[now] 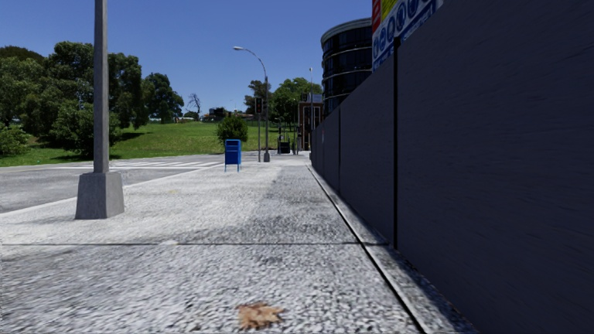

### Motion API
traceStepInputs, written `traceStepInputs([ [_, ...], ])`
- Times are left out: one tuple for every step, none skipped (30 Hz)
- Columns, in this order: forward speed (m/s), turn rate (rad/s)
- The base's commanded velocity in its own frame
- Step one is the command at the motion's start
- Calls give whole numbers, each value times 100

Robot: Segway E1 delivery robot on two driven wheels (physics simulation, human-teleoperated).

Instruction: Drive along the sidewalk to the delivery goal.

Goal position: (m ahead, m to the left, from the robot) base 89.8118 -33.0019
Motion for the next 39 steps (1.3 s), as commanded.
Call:
traceStepInputs([
  [200,0],
  [200,0],
  [200,0],
  [200,0],
  [200,0],
  [200,0],
  [200,0],
  [200,0],
  [200,0],
  [200,0],
  [200,0],
  [200,0],
  [200,0],
  [200,0],
  [200,0],
  [200,0],
  [200,0],
  [200,0],
  [200,0],
  [200,0],
  [200,0],
  [200,0],
  [200,0],
  [200,0],
  [200,0],
  [200,0],
  [200,0],
  [200,0],
  [200,0],
  [200,0],
  [200,0],
  [200,0],
  [200,0],
  [200,0],
  [200,0],
  [200,0],
  [200,0],
  [200,0],
  [200,0],
])
